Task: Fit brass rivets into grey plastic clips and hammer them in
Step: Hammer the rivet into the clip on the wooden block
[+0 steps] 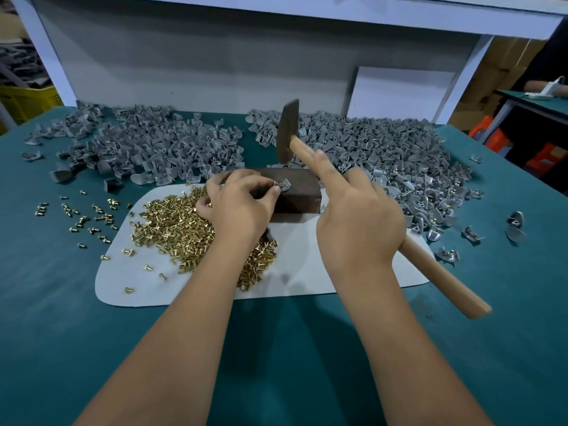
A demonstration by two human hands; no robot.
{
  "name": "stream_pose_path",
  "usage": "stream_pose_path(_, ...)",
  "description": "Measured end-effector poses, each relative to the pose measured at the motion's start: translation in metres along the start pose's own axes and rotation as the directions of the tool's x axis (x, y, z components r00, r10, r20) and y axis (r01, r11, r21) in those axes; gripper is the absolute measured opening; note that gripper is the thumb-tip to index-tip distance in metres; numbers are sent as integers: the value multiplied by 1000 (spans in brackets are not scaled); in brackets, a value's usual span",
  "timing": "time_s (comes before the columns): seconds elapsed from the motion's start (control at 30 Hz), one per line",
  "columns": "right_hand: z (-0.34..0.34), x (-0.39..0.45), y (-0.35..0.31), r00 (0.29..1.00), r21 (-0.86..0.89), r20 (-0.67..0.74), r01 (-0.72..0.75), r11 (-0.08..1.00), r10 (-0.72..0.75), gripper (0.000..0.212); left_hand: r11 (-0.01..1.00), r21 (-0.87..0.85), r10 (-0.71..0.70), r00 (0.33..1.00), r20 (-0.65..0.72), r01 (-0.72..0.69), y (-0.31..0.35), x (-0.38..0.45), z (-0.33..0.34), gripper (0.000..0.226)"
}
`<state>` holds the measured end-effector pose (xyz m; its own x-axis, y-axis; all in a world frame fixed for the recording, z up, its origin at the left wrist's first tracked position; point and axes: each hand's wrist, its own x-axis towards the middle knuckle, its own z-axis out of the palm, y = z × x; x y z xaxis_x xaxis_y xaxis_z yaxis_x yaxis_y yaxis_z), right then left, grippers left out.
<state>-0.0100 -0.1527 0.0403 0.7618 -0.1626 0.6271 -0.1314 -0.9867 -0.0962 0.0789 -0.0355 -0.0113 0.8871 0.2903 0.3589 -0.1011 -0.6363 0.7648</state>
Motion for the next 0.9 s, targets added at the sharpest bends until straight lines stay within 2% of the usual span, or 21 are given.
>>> stream_pose_path(0.1,9,1,2,995,-21,38,88,996,-87,62,1000,-6,1,1000,4,-1,-1,0,0,17)
stream_pose_path(0.17,11,3,5,996,-3,73,57,998,-57,64,1000,-17,-4,1000,6,4,-1,0,0,18)
stream_pose_path(0.27,4,2,0,1000,32,7,-15,999,14,64,1000,-7,-14,1000,0,14,0,0,1,16)
stream_pose_path(0.37,10,2,0,997,-4,43,60,998,-60,63,1000,11,-8,1000,8,8,0,0,-1,7)
stream_pose_path(0.43,11,2,0,998,14,52,36,999,-37,63,1000,15,-9,1000,17,8,0,-1,-1,7)
stream_pose_path(0.53,8,1,-3,999,54,-35,-6,999,8,63,1000,21,-16,1000,20,16,1,-1,0,7)
stream_pose_path(0.63,14,4,2,996,-22,74,51,998,-49,64,1000,-1,-14,999,52,14,1,-1,-3,6)
stream_pose_path(0.7,16,4,5,994,13,106,27,1000,-28,63,1000,-25,-17,997,74,19,0,-1,-5,9)
stream_pose_path(0.9,19,5,14,995,119,-35,-92,989,97,68,996,-66,-44,992,116,52,1,2,-5,12)
